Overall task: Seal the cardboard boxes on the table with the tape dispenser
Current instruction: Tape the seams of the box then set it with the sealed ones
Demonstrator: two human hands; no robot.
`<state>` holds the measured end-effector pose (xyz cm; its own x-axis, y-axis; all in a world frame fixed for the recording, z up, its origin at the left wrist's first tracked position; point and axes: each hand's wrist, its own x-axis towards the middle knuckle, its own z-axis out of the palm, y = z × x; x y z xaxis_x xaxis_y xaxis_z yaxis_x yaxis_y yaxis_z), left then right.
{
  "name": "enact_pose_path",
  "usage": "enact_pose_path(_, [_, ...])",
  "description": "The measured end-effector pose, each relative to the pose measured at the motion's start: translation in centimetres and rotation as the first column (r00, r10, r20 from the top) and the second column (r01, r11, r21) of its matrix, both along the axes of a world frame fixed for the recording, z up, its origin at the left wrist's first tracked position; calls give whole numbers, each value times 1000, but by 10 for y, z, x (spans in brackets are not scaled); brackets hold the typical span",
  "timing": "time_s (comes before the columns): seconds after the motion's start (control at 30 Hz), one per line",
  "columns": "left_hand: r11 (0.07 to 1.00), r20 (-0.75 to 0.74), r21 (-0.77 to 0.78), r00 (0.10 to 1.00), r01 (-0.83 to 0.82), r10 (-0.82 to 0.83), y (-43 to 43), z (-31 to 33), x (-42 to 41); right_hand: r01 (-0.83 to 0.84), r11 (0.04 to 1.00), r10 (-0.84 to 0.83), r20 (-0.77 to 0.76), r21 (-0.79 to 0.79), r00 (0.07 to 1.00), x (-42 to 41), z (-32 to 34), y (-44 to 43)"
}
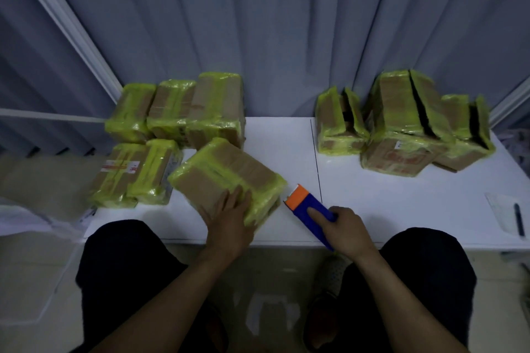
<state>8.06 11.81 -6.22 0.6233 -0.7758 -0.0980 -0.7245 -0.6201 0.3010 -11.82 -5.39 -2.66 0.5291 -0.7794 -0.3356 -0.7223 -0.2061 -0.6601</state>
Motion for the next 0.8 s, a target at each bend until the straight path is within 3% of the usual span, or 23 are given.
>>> enact_pose_path(0.1, [990, -37, 81, 993, 117, -114, 5, 1, 9, 9, 992, -29, 160, 125, 987, -17, 10, 9])
enact_pose_path(0.2, [983, -105, 2, 978, 184, -182, 15, -3, 24, -60, 974, -13, 322, 216, 947, -21, 17, 20])
enact_pose_path(0.33, [971, -177, -218, 974, 102, -142, 28, 4, 30, -141, 978, 81, 344, 152, 936, -13, 18, 34])
enact_pose_path(0.4, [942, -263, -335, 963, -28, -65, 30, 20, 22, -198, 970, 144, 327, 140, 934, -10, 17, 36])
enact_pose_path(0.47, [843, -526, -446, 850, -301, 26, 30, 45, 8, -253, 959, 204, 307, 131, 930, -6, 20, 38])
enact_pose_path(0.53, [763, -775, -396, 631, -510, 19, 27, 67, -1, -301, 945, 255, 288, 129, 923, 1, 22, 41])
enact_pose_path(0.6, [758, -885, -312, 465, -573, -13, 25, 76, -5, -338, 930, 289, 280, 147, 916, 9, 24, 43])
enact_pose_path(0.8, [741, -895, -309, 446, -596, -14, 30, 75, -2, -375, 914, 326, 271, 155, 906, 23, 35, 47])
